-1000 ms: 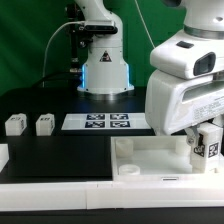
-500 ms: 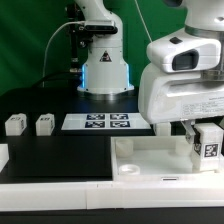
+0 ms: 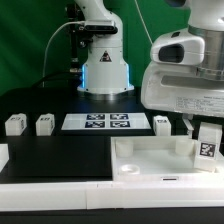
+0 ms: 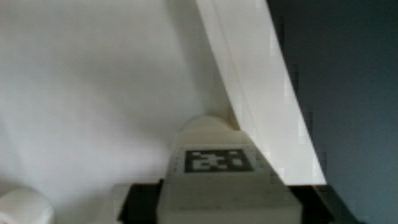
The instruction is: Assemble one leg
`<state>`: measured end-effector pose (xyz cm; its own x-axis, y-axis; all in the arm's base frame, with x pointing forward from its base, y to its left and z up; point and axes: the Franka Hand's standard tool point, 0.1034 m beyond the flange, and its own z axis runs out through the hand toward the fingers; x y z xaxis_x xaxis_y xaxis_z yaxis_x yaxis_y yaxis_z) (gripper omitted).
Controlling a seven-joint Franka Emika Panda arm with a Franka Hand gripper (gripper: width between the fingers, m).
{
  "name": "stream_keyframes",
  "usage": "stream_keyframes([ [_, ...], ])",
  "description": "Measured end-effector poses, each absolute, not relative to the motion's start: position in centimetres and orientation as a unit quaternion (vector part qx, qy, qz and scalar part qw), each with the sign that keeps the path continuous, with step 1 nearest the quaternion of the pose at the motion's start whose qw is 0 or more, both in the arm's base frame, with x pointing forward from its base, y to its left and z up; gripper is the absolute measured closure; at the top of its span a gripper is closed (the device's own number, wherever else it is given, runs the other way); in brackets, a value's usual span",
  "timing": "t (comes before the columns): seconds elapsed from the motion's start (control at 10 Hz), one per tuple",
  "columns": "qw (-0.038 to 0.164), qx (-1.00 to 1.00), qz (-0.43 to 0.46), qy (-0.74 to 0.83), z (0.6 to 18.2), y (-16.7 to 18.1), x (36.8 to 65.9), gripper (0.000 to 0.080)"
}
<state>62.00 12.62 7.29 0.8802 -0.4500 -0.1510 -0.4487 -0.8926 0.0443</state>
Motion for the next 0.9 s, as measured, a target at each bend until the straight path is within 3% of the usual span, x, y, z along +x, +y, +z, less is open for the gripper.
stream_keyframes([
  [0.5, 0.018, 0.884, -0.08, -0.461, 7.16, 13.26, 61.75, 0.0503],
  [0.9, 0.019, 0.853, -0.08, -0.515, 7.17, 13.39, 61.81, 0.0503],
])
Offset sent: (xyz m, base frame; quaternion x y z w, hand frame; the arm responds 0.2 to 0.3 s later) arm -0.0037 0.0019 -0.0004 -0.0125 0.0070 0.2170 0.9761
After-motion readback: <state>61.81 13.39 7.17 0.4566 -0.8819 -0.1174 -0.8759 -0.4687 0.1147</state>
